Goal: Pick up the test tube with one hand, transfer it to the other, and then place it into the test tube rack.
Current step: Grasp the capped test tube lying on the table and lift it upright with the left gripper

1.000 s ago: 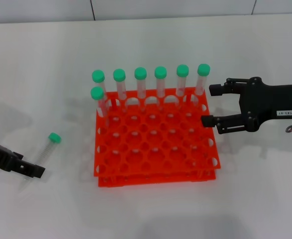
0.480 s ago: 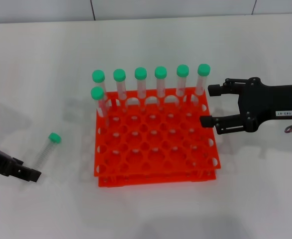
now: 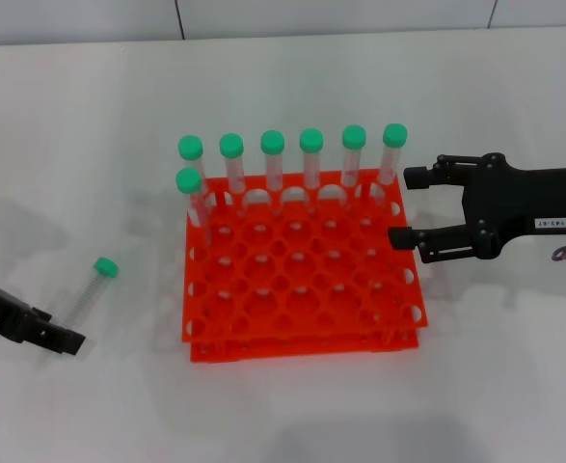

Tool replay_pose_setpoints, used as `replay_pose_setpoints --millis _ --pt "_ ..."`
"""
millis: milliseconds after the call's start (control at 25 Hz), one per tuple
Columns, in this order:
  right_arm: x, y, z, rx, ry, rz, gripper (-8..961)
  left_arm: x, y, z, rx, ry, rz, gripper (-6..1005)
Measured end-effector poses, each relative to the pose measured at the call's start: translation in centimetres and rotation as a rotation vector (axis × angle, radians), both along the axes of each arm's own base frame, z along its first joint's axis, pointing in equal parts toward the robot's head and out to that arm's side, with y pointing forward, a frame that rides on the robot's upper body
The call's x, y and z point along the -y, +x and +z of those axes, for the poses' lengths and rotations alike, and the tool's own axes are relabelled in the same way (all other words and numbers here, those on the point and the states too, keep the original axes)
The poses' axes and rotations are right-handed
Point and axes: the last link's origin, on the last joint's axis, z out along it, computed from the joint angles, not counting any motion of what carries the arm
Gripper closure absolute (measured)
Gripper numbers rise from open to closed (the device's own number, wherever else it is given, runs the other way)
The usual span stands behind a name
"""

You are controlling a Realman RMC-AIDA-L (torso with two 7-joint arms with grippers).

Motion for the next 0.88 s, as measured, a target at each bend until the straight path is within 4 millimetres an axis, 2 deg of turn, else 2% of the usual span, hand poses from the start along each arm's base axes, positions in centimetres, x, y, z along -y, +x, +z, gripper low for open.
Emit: replay_pose_setpoints --millis 280,880 --pt "0.00 0.00 0.00 0.000 0.000 0.000 151 0.00 0.00 -0.03 -0.002 -0.002 0.000 320" --pt "-0.01 -0.09 0.00 -0.009 0.007 0.011 155 -0.19 -0.06 0.06 -0.037 -0.019 -0.004 535"
